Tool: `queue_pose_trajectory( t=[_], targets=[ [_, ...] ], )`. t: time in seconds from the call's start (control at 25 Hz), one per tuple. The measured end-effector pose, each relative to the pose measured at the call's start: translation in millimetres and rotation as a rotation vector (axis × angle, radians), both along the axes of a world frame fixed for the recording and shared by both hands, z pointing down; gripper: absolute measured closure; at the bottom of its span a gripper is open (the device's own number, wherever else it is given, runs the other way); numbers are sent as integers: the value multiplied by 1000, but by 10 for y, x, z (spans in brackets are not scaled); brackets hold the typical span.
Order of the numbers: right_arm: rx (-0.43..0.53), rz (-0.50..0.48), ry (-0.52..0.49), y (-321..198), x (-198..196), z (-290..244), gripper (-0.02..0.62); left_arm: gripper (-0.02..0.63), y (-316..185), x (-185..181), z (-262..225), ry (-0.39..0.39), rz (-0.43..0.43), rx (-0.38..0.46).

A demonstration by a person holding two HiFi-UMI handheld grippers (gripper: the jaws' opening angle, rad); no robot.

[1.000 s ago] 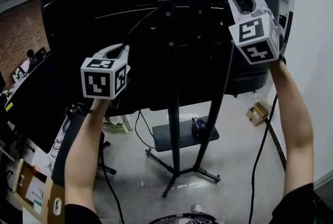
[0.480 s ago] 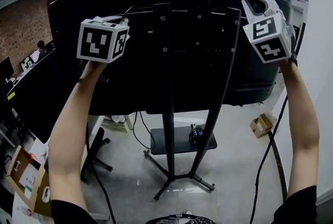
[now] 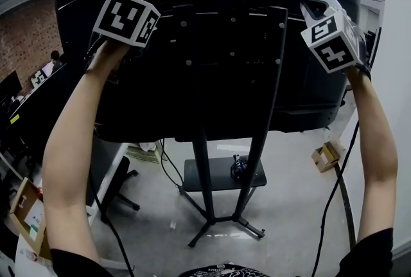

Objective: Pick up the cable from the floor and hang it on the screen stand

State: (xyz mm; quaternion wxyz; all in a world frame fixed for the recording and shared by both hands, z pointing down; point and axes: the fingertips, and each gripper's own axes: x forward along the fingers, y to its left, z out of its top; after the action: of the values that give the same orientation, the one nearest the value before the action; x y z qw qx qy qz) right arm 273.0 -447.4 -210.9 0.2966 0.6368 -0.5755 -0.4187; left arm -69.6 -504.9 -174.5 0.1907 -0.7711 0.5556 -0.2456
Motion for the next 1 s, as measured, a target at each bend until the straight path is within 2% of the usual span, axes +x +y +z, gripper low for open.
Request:
queue_pose_trajectory(
  t=[0.24,0.48,0.64,0.72,0.84,0.92,1.0],
  targets=[
    [-54,4,-13,-199,109,39,552,598,-54,53,14,-88,-80,-133],
    [-198,26,-6,-332,151,155,551,598,-76,41,39,-163,-195,-277],
    [-240,80,10,-331,209,46,551,597,-66,36,96,-216,-268,-354],
    [-308,90,-4,-356,223,87,551,598,-44,12,157,-239,-300,-408],
    [-395,112,-41,-354,282,186,551,598,-41,17,286,-223,-334,-472],
    [-419,81,-59,-374,235,238,551,599,-16,33,333,-191,-347,-488],
    [-423,63,-64,-382,195,261,551,598,18,24,330,-192,-355,-498]
  ],
)
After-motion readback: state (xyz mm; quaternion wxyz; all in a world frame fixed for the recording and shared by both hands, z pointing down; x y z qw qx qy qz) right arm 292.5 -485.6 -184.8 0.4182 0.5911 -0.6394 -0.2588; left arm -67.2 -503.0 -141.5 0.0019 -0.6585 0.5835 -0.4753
